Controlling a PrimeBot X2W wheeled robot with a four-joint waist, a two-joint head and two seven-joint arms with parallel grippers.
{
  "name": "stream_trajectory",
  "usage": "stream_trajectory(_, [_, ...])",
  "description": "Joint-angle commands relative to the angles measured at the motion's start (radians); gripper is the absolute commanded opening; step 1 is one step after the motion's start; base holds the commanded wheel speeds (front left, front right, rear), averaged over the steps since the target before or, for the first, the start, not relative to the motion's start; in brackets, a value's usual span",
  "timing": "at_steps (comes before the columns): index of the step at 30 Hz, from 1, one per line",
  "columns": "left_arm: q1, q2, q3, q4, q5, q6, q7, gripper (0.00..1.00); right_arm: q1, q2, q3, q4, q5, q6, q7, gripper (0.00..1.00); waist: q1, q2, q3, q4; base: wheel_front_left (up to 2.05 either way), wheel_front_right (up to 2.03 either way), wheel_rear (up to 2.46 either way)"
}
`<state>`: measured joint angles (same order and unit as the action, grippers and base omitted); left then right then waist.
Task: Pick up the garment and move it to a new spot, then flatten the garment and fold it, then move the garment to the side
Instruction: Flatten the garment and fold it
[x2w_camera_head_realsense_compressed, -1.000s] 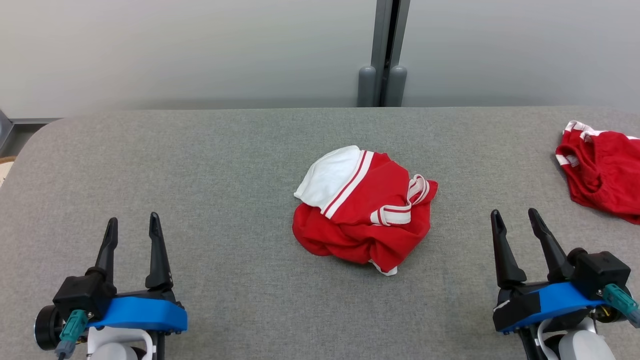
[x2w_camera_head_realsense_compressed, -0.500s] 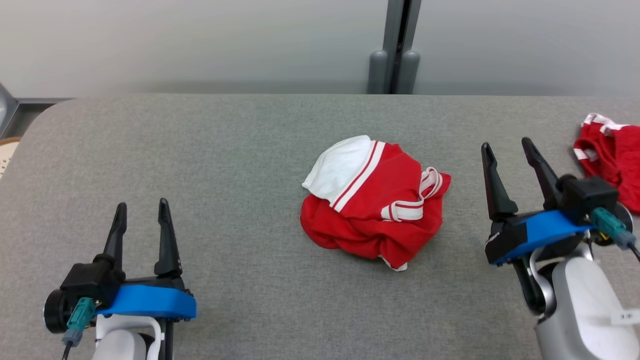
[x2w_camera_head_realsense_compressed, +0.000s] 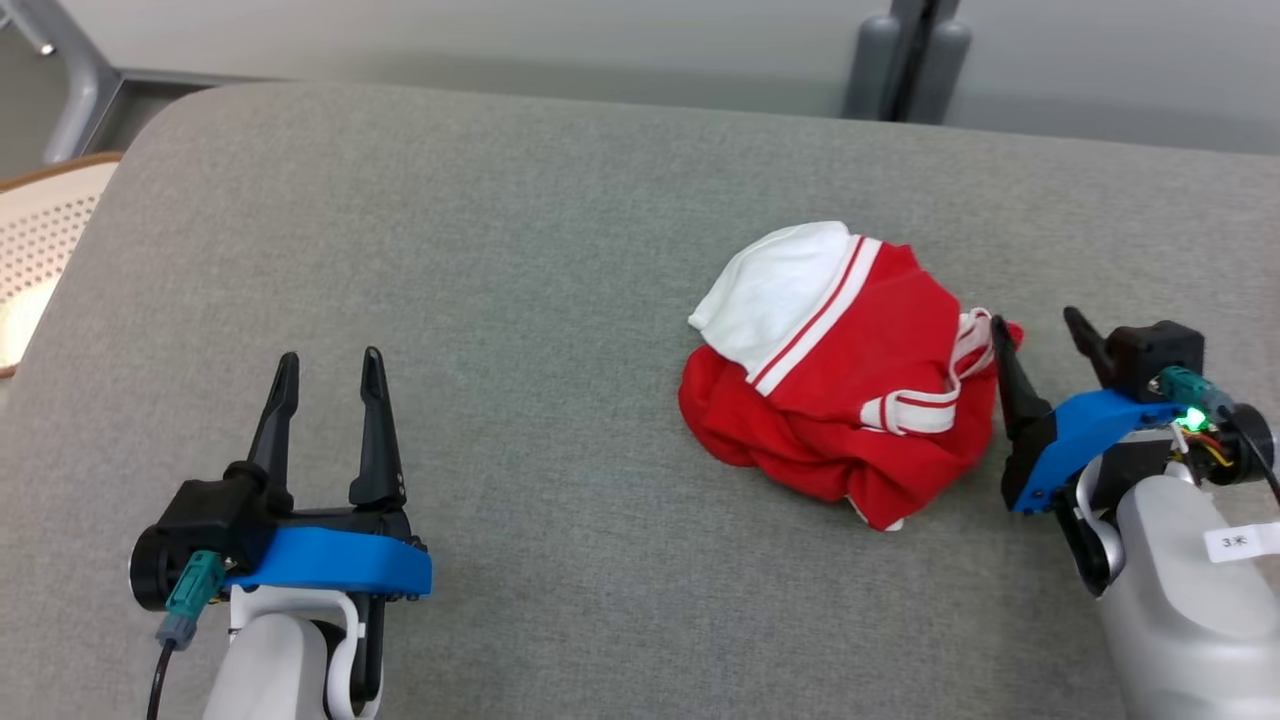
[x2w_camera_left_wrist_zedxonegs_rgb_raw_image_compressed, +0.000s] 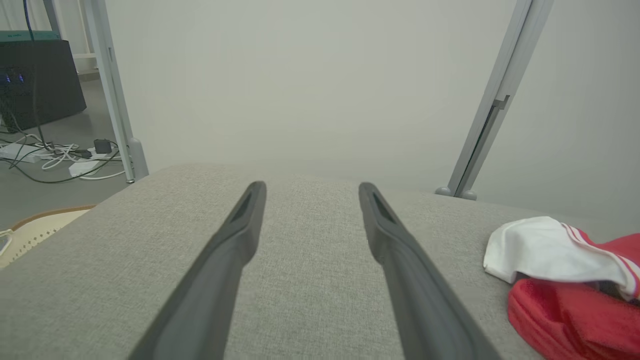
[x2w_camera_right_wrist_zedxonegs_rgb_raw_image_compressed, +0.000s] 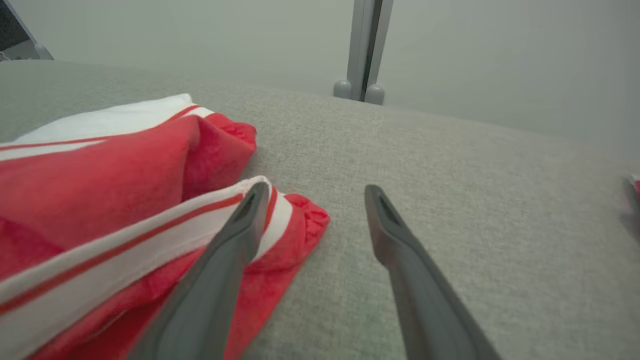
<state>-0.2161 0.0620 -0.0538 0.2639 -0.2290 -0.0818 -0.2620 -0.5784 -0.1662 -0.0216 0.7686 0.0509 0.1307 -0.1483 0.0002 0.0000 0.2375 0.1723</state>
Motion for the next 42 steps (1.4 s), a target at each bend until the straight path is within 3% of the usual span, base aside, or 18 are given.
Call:
stream_trajectory(1, [-0.021,0.001,-0.003,0.002,-0.001,-0.005,-0.004,1.00,-0.020,0.001,0.003,0.017,-0.001,0.000,-0.007,1.00,-0.0002,0.0000,0.021,0.021,0.00,0.00,0.00])
stream_trajectory(12, [-0.039,-0.010,-0.003,0.012,0.004,-0.014,-0.004,1.00,-0.076,0.036,0.067,0.300,0.013,0.000,-0.034,1.00,-0.0002,0.0000,0.031,0.052,0.00,0.00,0.00])
stream_trajectory(13, [-0.038,-0.010,-0.003,0.013,0.004,-0.014,-0.004,1.00,-0.080,0.043,0.072,0.313,0.020,0.000,-0.040,0.85,-0.0002,0.0000,0.030,0.052,0.00,0.00,0.00])
stream_trajectory(14, [-0.036,-0.010,-0.002,0.013,0.004,-0.014,-0.004,1.00,-0.088,0.049,0.079,0.323,0.026,0.000,-0.045,0.33,-0.0002,0.0000,0.028,0.050,0.00,0.00,0.00])
stream_trajectory(15, [-0.034,-0.011,0.000,0.014,0.004,-0.014,-0.004,1.00,-0.095,0.054,0.085,0.329,0.033,0.001,-0.053,0.00,-0.0002,0.0000,0.026,0.047,0.00,0.00,0.00])
stream_trajectory(23, [-0.013,-0.011,0.014,0.023,0.011,-0.020,-0.004,1.00,-0.171,-0.016,0.042,0.306,0.128,0.000,-0.108,0.00,-0.0002,0.0000,0.000,0.017,0.00,0.00,0.00])
stream_trajectory(29, [0.006,-0.012,0.015,0.033,0.015,-0.023,-0.004,1.00,-0.103,-0.096,-0.015,0.231,0.171,0.000,-0.116,0.00,-0.0002,0.0000,-0.038,0.008,0.00,0.00,0.00])
stream_trajectory(36, [0.040,-0.011,0.023,0.042,0.008,-0.022,-0.003,1.00,0.081,-0.038,0.062,0.025,0.217,0.000,-0.117,0.00,-0.0002,0.0000,-0.092,-0.008,0.00,0.00,0.00])
stream_trajectory(42, [0.047,-0.012,0.023,0.037,0.005,-0.024,-0.003,1.00,0.211,0.040,0.208,-0.198,0.260,0.000,-0.082,0.00,-0.0002,0.0000,-0.113,-0.015,0.00,0.00,0.00])
